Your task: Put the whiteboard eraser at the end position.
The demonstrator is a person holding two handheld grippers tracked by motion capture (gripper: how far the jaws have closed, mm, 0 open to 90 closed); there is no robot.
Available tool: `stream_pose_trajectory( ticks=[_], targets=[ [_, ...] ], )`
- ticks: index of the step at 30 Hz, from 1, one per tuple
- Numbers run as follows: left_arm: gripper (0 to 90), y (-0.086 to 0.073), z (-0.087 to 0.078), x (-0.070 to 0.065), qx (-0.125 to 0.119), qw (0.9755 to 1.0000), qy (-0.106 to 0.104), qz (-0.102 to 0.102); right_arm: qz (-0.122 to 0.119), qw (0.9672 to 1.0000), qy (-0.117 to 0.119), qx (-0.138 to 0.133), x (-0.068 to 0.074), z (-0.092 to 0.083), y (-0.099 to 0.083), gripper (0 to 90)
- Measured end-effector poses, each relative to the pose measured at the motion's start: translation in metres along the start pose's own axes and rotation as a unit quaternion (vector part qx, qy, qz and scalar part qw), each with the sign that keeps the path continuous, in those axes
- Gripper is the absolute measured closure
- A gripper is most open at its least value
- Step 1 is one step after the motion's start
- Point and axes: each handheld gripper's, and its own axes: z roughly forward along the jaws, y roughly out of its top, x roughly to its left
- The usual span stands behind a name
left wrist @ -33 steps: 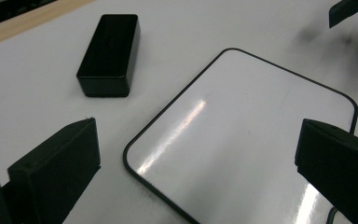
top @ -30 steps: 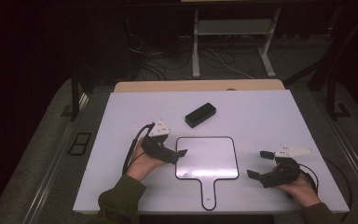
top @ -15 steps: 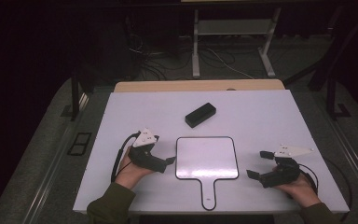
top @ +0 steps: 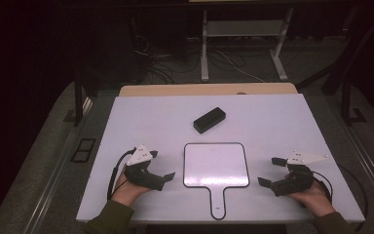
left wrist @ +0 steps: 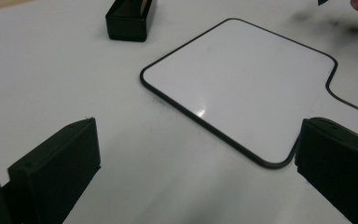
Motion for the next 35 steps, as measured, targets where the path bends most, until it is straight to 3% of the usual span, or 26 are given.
stream_pose_trajectory(
  ticks=[6,16,35],
  targets=[
    [0.0,-0.008,-0.007,-0.001,-0.002,0.9999,-0.003,-0.011,0.001,1.0000,0.002,0.004,0.000,0.001,0.000,0.0],
    [0.0,-0.017,-0.007,-0.003,0.015,0.9999,-0.004,-0.007,0.002,1.0000,-0.001,0.004,0.000,0.001,-0.001,0.0],
    [0.0,-0.015,-0.005,-0.004,0.023,0.9997,-0.010,-0.006,-0.001,1.0000,-0.002,0.006,0.000,0.000,-0.001,0.0]
  ],
)
